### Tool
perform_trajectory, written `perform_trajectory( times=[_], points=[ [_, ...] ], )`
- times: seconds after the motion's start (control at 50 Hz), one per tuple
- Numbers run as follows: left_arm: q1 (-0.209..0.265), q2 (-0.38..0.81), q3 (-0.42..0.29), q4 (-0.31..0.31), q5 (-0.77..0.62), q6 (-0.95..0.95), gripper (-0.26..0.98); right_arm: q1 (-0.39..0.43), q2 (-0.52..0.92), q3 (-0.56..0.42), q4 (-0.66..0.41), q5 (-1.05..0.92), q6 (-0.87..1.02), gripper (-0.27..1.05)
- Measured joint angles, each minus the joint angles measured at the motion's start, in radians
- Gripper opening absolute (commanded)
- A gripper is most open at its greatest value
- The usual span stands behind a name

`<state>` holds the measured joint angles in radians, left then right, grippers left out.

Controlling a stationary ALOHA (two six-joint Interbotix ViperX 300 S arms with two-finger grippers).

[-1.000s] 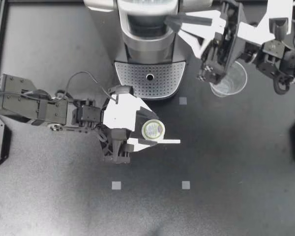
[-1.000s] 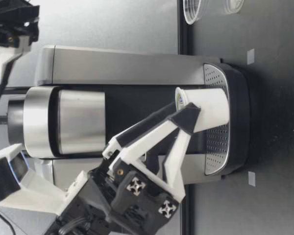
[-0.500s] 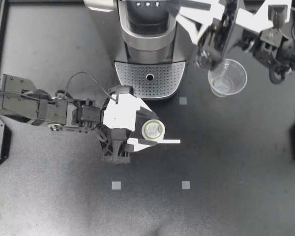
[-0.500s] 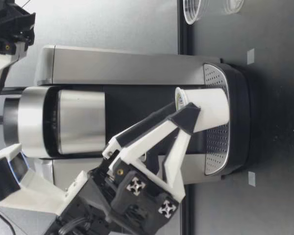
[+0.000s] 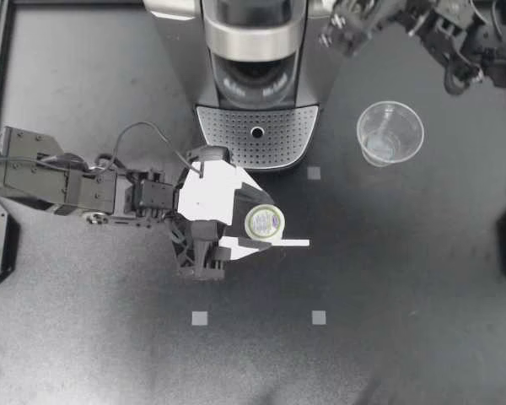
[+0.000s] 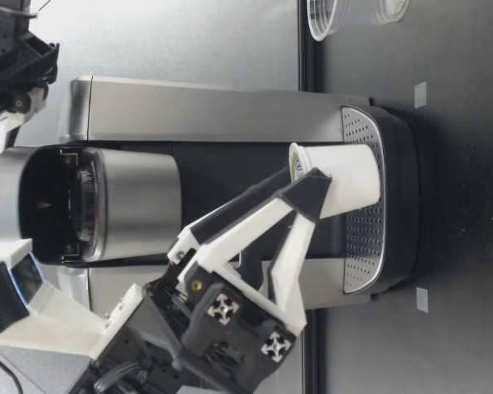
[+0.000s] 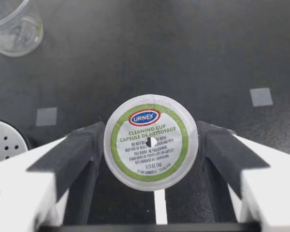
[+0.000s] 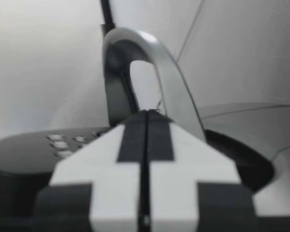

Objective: Place the coffee capsule inside the capsule container, then place the cup onto the center of the cup tray, then push the 'Hot Water' and 'Travel Mug' buttons.

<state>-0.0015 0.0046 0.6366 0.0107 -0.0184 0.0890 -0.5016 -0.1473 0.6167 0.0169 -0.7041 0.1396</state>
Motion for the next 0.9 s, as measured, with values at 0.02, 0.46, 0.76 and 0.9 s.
perform_trajectory(
  times=[0.02, 0.46, 0.76, 0.9],
  points=[
    [0.000, 0.002, 0.000, 0.000, 0.002, 0.000, 0.51, -0.005, 0.002, -0.002, 0.000, 0.000, -0.002, 0.06],
    [0.000, -0.060, -0.069, 0.046, 0.133, 0.006, 0.51, -0.038, -0.011, -0.003, -0.029, 0.000, 0.017, 0.06],
    [-0.009, -0.112, -0.313, 0.290, 0.577, -0.002, 0.51, -0.054, -0.144, 0.098, -0.038, -0.034, 0.044, 0.06],
    [-0.041, -0.126, -0.399, 0.453, 0.701, -0.008, 0.51, -0.054, -0.195, 0.152, -0.038, -0.034, 0.044, 0.06]
  ],
)
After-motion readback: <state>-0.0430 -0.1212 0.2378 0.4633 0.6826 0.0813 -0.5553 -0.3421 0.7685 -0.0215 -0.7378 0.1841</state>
